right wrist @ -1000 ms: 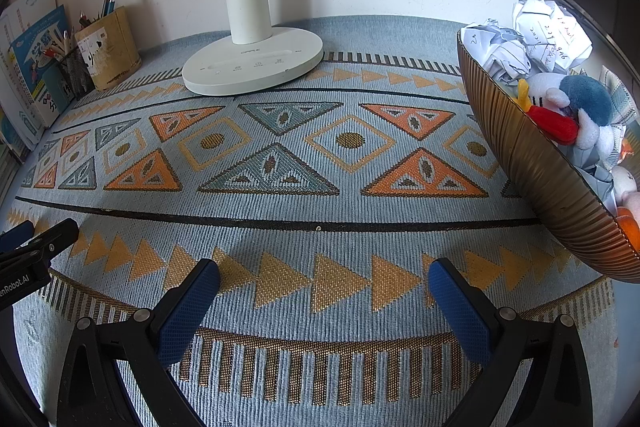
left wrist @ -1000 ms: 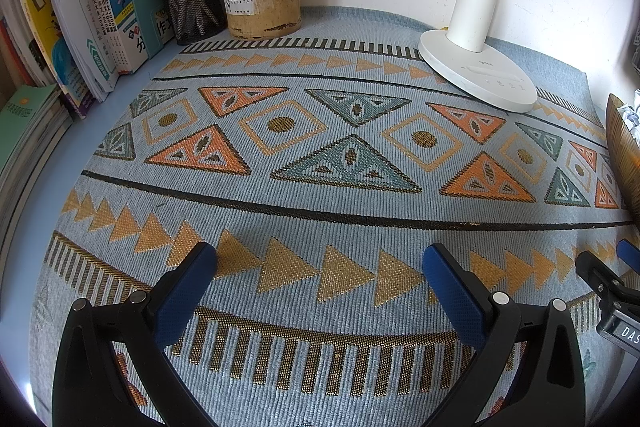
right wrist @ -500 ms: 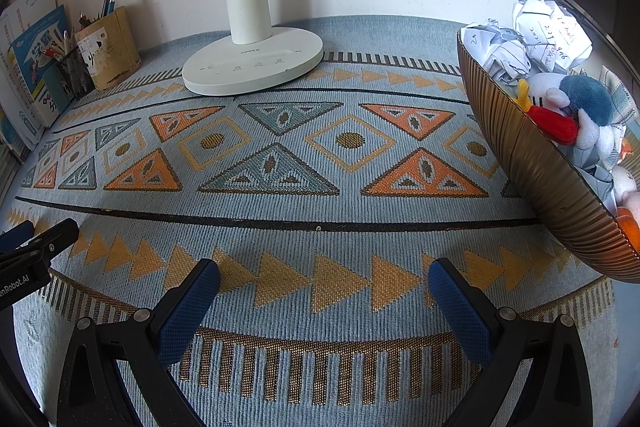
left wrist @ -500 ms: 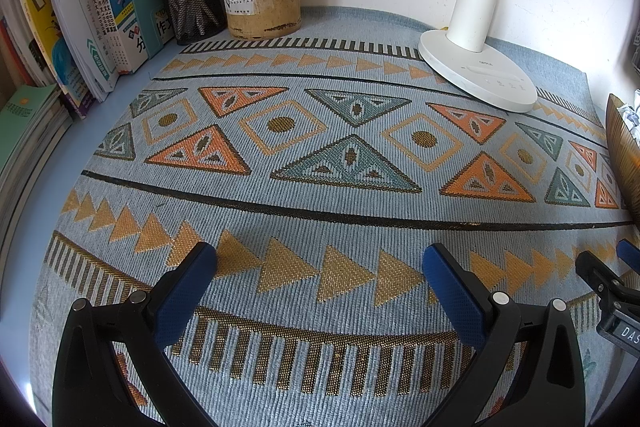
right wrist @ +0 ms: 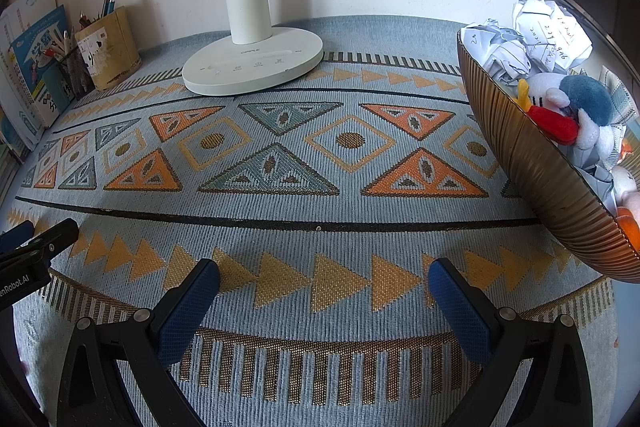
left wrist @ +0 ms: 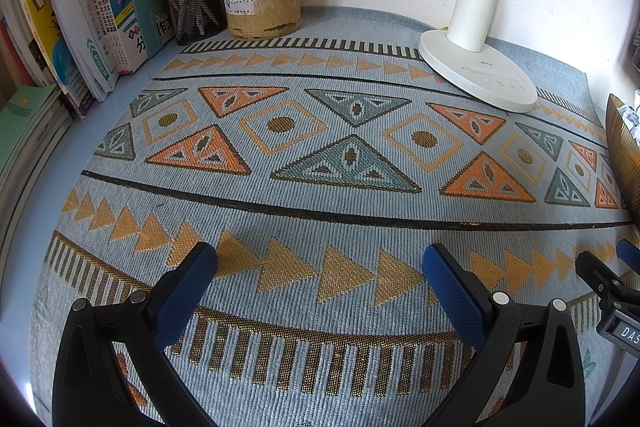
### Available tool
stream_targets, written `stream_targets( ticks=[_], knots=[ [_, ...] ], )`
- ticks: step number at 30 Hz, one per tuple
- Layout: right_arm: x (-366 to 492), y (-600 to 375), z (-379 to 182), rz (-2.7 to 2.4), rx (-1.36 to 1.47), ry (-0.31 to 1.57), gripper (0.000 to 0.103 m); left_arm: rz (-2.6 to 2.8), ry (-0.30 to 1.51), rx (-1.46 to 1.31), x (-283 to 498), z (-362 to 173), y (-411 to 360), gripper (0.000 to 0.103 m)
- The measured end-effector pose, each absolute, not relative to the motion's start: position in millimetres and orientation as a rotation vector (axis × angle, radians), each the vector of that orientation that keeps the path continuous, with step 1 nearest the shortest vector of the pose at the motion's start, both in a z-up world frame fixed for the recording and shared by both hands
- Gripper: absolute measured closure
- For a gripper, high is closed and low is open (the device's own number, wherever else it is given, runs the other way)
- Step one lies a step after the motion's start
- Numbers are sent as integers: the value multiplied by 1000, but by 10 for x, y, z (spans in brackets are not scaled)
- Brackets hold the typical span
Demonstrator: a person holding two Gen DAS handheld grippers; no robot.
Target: Organize objects
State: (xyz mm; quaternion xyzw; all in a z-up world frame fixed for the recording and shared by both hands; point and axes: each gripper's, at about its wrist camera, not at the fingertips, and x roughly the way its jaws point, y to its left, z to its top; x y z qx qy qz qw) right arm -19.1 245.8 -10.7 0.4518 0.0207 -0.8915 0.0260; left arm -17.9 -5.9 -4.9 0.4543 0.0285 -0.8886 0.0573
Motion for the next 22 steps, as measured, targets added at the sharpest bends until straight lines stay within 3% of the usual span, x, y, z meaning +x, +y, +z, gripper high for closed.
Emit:
stream_targets(
  ticks=[22],
  knots=[
    [-190, 2437, -112, -2756, 1397, 62, 0, -2691, 98, 1371, -190, -99, -47, 0]
  ],
)
